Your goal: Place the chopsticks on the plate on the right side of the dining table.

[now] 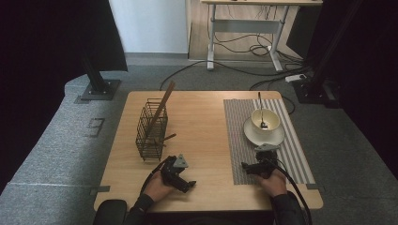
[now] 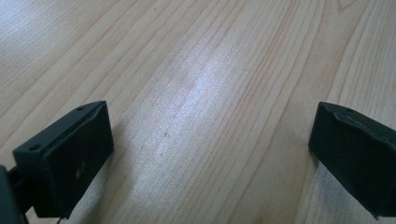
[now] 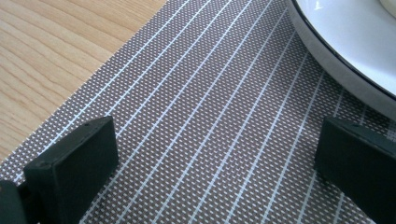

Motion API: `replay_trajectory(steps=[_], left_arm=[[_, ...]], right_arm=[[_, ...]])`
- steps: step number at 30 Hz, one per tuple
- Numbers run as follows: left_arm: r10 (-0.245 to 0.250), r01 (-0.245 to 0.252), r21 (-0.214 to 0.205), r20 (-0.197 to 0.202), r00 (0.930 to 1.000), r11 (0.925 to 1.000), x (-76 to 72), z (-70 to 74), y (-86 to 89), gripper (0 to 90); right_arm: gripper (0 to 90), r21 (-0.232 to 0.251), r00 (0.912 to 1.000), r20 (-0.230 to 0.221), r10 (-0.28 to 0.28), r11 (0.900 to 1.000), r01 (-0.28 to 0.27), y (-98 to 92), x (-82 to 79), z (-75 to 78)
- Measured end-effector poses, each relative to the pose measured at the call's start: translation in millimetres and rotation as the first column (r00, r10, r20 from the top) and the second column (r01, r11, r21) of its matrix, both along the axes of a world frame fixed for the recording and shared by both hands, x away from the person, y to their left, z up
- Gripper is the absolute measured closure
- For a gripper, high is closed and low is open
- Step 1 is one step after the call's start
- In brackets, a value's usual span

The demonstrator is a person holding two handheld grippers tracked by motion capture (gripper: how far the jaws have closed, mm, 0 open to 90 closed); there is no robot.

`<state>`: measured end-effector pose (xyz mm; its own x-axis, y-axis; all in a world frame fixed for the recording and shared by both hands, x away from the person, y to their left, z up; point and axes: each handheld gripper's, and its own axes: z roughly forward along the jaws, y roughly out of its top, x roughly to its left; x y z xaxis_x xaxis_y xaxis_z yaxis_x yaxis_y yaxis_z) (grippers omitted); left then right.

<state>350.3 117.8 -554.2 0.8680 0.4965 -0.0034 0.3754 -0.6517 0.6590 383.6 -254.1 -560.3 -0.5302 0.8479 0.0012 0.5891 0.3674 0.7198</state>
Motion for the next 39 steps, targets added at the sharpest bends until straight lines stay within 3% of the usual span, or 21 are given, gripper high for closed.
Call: replay_trajectory(steps=[23,33,39], left_arm=[[-0.002,0.002,0.002,0.0,1.0,1.0,0.2,0.2,0.1,0.0],[-0.002,0.002,0.002,0.001,1.0,1.0,0.2,0.2,0.1,0.0],[0.001,-0.001,0.001,0.0,1.0,1.0,-0.3,0.1,0.1,0.0]], right_arm=[[0.0,-0.017,0.9999,-0.01,-0.005,0.9998,0.005,1.9,-0.3,2.2],[0.0,-0.034,0.9984,-0.034,0.046,0.9983,-0.047,10.8,-4.7,10.0],[0.0,-0.002,0.9964,-0.018,0.082,0.9966,-0.082,17.6,-7.4,22.4]])
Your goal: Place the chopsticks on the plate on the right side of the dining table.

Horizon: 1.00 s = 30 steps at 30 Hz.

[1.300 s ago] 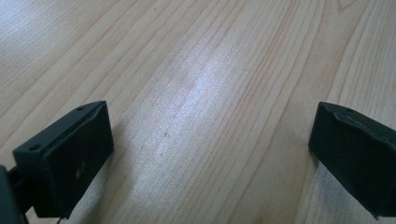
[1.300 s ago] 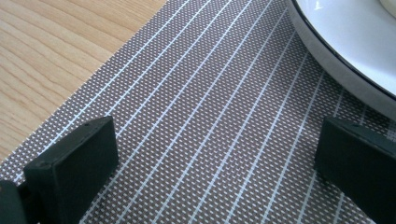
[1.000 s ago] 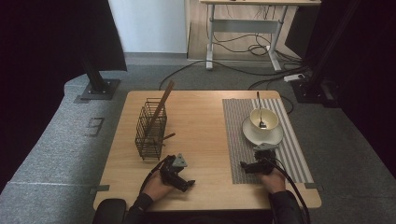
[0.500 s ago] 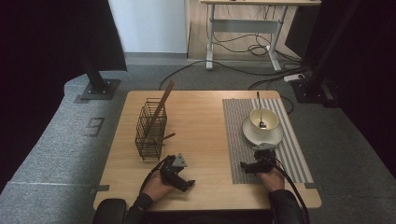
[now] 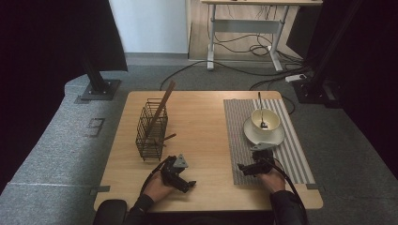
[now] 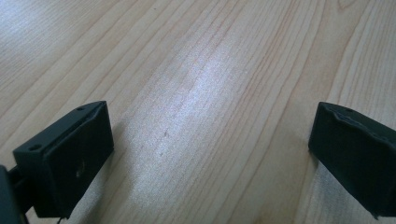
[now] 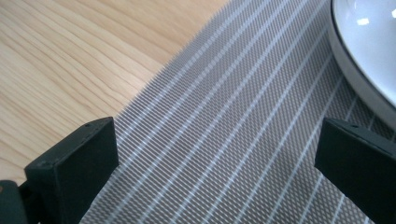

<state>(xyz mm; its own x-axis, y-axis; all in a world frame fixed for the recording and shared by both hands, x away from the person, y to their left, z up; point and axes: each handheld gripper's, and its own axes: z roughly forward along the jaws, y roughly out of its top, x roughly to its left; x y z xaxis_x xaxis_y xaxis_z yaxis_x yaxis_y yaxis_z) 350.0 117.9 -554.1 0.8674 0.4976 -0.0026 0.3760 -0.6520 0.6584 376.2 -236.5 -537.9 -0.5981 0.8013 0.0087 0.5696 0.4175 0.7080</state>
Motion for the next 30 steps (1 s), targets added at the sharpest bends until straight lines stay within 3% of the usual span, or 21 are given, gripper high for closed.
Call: replay_trajectory(steps=[7,13,19,30], left_arm=[[-0.001,0.001,-0.001,0.0,1.0,1.0,-0.1,0.0,0.1,0.0],[0.0,0.0,0.0,0.0,1.0,1.0,-0.1,0.0,0.1,0.0],[-0.001,0.001,0.0,0.001,1.0,1.0,0.0,0.0,0.1,0.0],[0.004,-0.004,-0.003,0.002,1.0,1.0,-0.4,-0.1,-0.1,0.0]], right_arm=[[0.0,0.057,0.9992,0.021,0.034,0.9978,-0.035,4.6,-1.8,14.9],[0.0,0.059,0.9984,0.031,0.048,0.997,-0.049,9.2,-2.3,24.1],[0.0,0.077,0.9946,0.042,0.095,0.9922,-0.098,18.8,-1.2,37.6],[0.0,0.076,0.9905,0.034,0.134,0.9878,-0.136,34.2,4.2,54.8]])
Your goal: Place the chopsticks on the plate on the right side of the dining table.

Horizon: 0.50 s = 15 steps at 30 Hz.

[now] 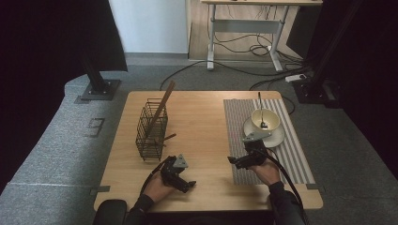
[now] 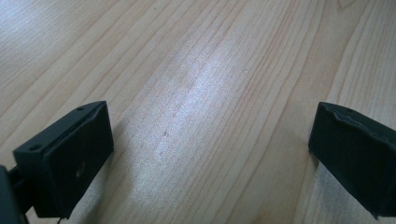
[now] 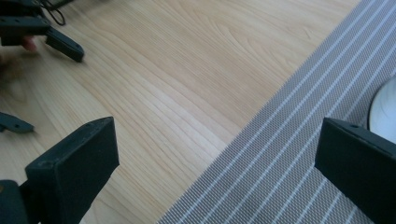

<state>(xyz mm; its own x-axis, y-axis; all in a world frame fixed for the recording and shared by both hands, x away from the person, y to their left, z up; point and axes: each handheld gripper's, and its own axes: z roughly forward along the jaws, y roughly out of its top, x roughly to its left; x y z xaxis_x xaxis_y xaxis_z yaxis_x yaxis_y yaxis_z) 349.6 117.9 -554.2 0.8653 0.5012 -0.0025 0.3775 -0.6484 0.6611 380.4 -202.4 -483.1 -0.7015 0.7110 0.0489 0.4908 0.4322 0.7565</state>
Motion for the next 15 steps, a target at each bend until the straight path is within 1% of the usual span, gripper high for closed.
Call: replay_trajectory(steps=[7,9,10,15], left_arm=[[0.001,-0.001,-0.001,0.002,1.0,1.0,-0.5,-0.1,0.0,0.0],[0.002,-0.002,-0.001,0.001,1.0,1.0,-0.6,0.0,0.0,0.0],[-0.002,0.002,0.006,0.001,1.0,1.0,-0.5,0.4,0.4,0.0],[0.003,-0.003,0.005,0.001,1.0,1.0,-0.9,0.3,0.3,0.0]], right_arm=[[0.0,-0.003,0.9996,0.004,0.028,0.9996,-0.028,13.5,3.4,12.8],[0.0,-0.001,0.9995,0.003,0.032,0.9995,-0.032,15.1,4.0,14.2],[0.0,0.005,0.9992,-0.004,0.04,0.9992,-0.04,19.3,5.1,17.2],[0.0,0.012,0.998,-0.022,0.059,0.9982,-0.059,27.2,6.0,21.5]])
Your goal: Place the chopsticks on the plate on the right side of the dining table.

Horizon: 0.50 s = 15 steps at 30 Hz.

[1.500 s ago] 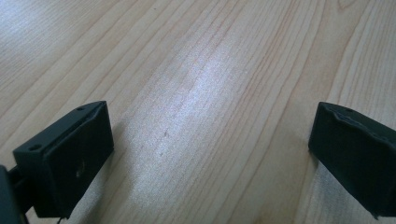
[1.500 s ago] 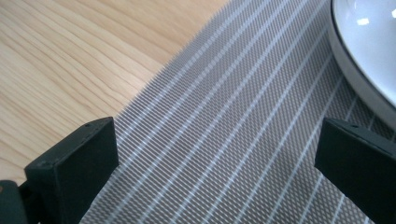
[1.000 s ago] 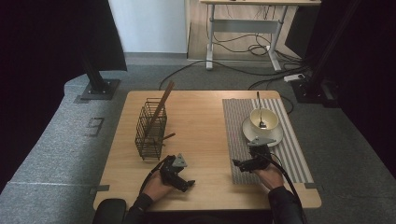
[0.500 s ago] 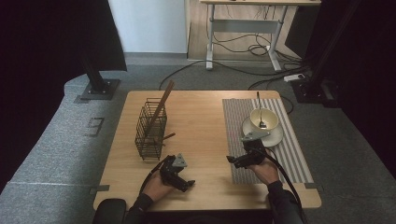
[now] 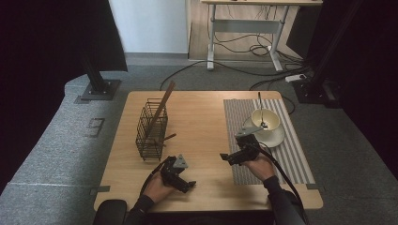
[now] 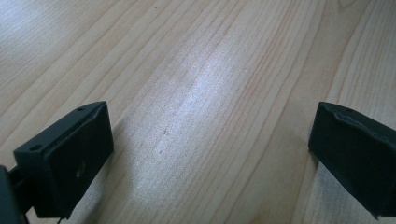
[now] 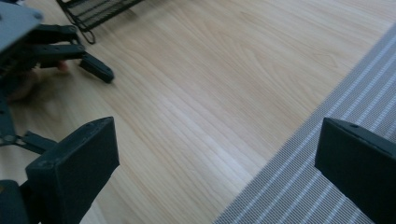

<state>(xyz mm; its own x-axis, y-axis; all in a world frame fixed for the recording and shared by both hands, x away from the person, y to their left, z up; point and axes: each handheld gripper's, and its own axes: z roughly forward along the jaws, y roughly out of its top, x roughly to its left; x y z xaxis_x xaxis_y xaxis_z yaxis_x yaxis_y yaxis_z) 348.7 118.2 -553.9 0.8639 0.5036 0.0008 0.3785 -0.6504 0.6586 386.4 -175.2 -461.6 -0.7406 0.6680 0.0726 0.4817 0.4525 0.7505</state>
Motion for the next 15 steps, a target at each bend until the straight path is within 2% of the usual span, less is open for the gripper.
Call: replay_trajectory(steps=[10,13,15], left_arm=[[0.001,-0.001,0.003,-0.002,1.0,1.0,-0.6,0.2,0.3,0.0],[0.003,-0.003,0.002,-0.003,1.0,1.0,-0.8,0.2,0.3,0.0],[0.003,-0.003,0.002,-0.003,1.0,1.0,-0.9,0.2,0.3,0.0]], right_arm=[[0.0,-0.011,0.9977,0.034,0.059,0.9982,-0.059,26.8,4.4,16.3],[0.0,0.012,0.9973,0.018,0.072,0.9973,-0.072,34.4,6.0,20.2],[0.0,0.011,0.9969,0.019,0.076,0.997,-0.076,38.7,6.4,21.6]])
